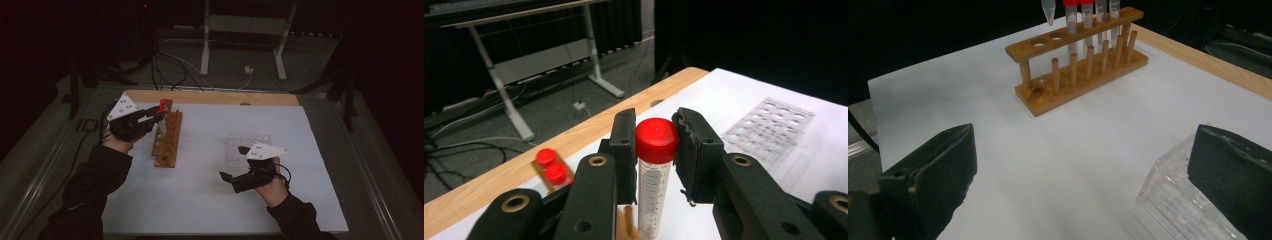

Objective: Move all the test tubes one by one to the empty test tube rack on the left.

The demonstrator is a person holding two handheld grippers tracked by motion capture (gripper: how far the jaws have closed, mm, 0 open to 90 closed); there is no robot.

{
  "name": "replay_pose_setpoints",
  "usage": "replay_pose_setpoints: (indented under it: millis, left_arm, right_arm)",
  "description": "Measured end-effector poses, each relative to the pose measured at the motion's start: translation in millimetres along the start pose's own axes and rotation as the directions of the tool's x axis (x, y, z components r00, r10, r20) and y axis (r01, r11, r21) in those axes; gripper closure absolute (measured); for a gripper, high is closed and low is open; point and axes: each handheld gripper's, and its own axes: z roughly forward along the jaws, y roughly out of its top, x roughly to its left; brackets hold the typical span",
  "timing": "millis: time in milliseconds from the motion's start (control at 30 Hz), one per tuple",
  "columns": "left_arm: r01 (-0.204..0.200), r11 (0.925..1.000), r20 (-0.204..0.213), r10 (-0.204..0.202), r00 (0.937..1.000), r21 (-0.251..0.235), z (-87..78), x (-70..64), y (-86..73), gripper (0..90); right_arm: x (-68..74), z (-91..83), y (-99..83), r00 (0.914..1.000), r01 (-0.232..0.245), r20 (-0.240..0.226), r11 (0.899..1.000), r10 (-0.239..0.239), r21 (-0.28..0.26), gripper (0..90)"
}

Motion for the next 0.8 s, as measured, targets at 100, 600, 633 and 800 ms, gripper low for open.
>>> replay_pose_setpoints:
  millis: [100,600,633,800]
  left_arm:
    - [0.016,0.9998,-0.013,-0.016,0.9998,-0.015,0.8,5.8,-5.8,72.2]
    - [0.088,0.9960,-0.055,-0.088,0.9947,0.013,17.7,17.7,-42.2,72.2]
    - [0.091,0.9956,-0.054,-0.090,0.9945,0.019,19.1,17.6,-44.9,72.2]
    - [0.101,0.9939,-0.053,-0.098,0.9937,0.045,25.6,17.3,-57.9,72.2]
  right_arm:
    - [0.1,-0.8,-0.1,1.0000,0.002,0.003,1.000,-0.002,0.002,0.0]
    - [-2.2,-3.2,-1.9,0.9999,-0.003,0.011,1.000,0.003,-0.006,0.0]
    - [-2.4,-3.3,-2.0,1.0000,-0.004,0.009,1.000,0.004,-0.008,0.0]
    - [-3.2,-3.9,-2.3,0.9999,-0.007,0.011,1.000,0.007,-0.009,0.0]
